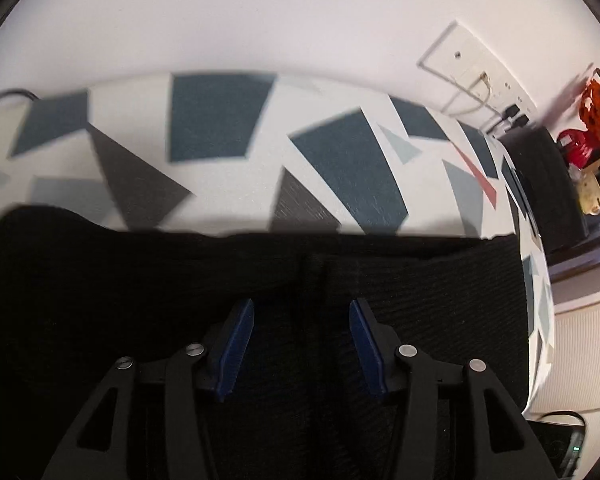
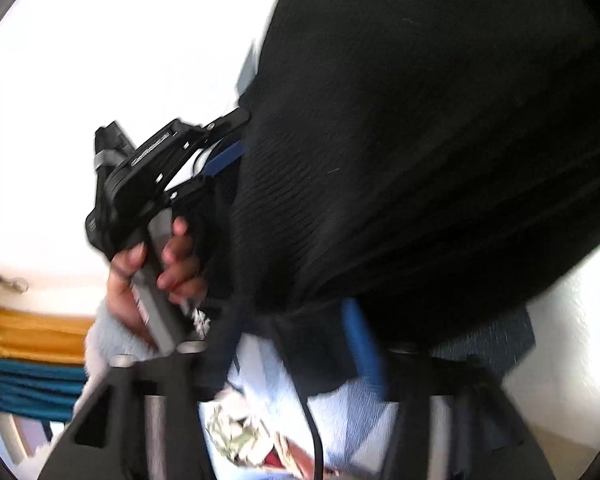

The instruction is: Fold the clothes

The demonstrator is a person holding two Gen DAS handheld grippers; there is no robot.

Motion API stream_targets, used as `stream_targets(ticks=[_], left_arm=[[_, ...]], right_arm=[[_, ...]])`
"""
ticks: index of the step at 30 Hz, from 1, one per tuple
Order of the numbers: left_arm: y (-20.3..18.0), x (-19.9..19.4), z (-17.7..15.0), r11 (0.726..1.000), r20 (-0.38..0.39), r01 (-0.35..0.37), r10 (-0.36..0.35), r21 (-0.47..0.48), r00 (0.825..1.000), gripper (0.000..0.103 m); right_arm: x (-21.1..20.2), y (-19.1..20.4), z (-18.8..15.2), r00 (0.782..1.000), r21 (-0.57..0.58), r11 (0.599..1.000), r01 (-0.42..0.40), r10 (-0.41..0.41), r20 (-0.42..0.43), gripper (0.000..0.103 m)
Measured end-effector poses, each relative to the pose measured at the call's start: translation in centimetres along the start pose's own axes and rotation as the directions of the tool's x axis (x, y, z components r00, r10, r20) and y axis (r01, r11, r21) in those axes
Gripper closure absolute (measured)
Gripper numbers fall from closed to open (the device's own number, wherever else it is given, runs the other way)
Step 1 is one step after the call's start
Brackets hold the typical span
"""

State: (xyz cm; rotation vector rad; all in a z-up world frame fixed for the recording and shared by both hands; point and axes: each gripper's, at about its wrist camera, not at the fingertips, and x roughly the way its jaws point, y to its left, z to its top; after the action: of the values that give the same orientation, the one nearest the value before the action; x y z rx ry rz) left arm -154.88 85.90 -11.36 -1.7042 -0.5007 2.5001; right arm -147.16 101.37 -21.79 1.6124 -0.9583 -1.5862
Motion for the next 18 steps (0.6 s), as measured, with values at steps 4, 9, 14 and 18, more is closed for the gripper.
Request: stream_targets(ticks=[4, 9, 14, 18], left_arm=[[-0.4, -4.2, -1.2, 0.997, 0.087, 0.008, -0.014, 0.076, 0.996, 0.054], [-2.7, -5.9, -4.6, 0.983, 0.088, 0.025, -0.041, 0.18, 0.995, 0.054], [-4.1, -3.9, -8.0, 0.98, 0.057, -0.031, 0.02, 0.198, 0.998, 0.053], [-5.2, -2.4, -10.7, 0.974, 0.033, -0.076, 0.07, 0.214, 0.997, 0.053]], right_arm=[[-3.8, 1.9, -1.0, 0.999, -0.105, 0.994, 0.036, -0.031, 0.045, 0.032], [-10.9, 2.1, 0.0, 0.946, -0.186, 0.967, 0.176, -0.114, 0.304, 0.032], [-13.0, -0.5, 3.9, 0.878, -0.207, 0.916, 0.344, -0.235, 0.417, 0.032], [-15.4, -4.7, 8.4, 0.913, -0.213, 0.926, 0.312, -0.23, 0.337, 0.032]])
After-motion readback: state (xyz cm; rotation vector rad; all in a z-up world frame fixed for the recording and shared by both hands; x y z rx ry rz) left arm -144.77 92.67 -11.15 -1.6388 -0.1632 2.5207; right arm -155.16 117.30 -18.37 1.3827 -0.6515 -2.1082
